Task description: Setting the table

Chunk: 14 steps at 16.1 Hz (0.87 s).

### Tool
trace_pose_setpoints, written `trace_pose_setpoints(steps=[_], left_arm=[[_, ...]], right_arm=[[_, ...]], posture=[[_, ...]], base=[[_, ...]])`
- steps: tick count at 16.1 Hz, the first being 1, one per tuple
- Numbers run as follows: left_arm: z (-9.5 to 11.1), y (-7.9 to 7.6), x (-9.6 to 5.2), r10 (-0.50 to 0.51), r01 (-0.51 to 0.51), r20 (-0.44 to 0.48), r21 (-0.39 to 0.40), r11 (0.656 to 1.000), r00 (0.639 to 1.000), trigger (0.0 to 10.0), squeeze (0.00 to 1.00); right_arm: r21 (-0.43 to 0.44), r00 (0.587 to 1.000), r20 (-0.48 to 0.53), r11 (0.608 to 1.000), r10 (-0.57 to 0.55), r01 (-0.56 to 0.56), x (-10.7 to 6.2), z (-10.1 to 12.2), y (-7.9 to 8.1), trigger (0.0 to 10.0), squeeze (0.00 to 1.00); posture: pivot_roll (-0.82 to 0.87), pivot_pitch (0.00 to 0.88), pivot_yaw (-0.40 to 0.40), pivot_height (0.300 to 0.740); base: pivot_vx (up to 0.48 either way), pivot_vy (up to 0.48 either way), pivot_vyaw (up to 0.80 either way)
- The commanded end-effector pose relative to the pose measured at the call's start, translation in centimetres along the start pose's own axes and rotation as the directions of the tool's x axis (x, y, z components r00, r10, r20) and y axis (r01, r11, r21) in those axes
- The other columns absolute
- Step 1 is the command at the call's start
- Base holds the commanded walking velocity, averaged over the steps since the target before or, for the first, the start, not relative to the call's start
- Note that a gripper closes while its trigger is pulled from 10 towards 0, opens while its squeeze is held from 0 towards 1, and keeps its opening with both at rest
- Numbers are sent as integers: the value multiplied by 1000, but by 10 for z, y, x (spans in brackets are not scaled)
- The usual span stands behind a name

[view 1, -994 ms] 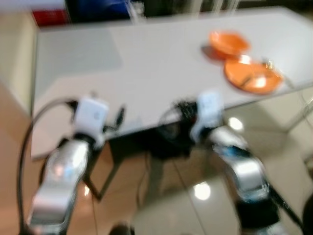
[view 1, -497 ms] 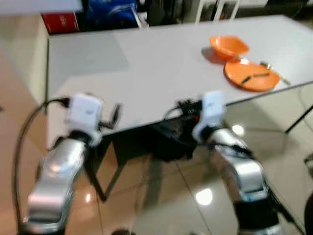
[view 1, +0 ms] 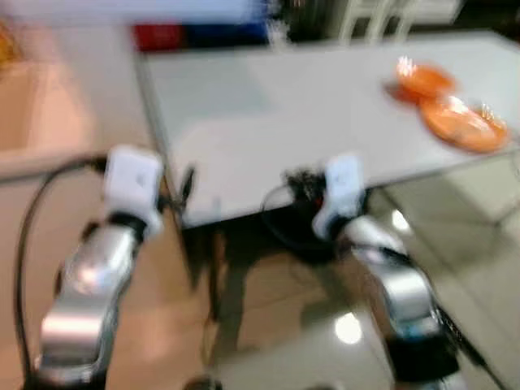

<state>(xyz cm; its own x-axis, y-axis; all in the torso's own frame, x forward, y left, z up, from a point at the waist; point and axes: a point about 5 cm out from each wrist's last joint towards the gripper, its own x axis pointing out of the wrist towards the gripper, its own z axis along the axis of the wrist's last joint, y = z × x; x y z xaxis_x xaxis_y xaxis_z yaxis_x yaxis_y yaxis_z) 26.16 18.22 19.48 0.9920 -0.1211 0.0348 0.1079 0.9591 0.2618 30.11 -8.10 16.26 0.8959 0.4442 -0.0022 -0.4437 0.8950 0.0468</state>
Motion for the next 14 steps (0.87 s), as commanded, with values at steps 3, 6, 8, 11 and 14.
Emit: trace_pose_setpoints(steps=[3,6,8,11,14], left_arm=[[6,2,9,20,-21,14,68,997,1000,10000,0],[10,5,13,32,-33,25,58,998,999,10000,0],[12,6,15,42,-44,31,65,997,999,10000,0],[21,2,18,29,-32,74,36,999,997,10000,0],[21,-3,20,8,-11,84,34,999,996,10000,0]], right_arm=[[0,995,8,995,-100,100,-4,2,-22,10000,0],[-6,995,9,995,-101,101,-4,2,-20,10000,0],[4,994,26,994,-110,110,-4,6,-21,10000,0],[31,990,48,991,-130,129,-3,12,-23,10000,0],[65,989,47,988,-140,137,-3,13,-24,10000,0]], posture=[[55,36,-27,740],[55,37,-24,740],[56,38,-25,740],[55,38,-26,740],[52,38,-27,740]], base=[[0,480,0],[0,480,0],[0,480,0],[0,0,0],[102,0,0]])
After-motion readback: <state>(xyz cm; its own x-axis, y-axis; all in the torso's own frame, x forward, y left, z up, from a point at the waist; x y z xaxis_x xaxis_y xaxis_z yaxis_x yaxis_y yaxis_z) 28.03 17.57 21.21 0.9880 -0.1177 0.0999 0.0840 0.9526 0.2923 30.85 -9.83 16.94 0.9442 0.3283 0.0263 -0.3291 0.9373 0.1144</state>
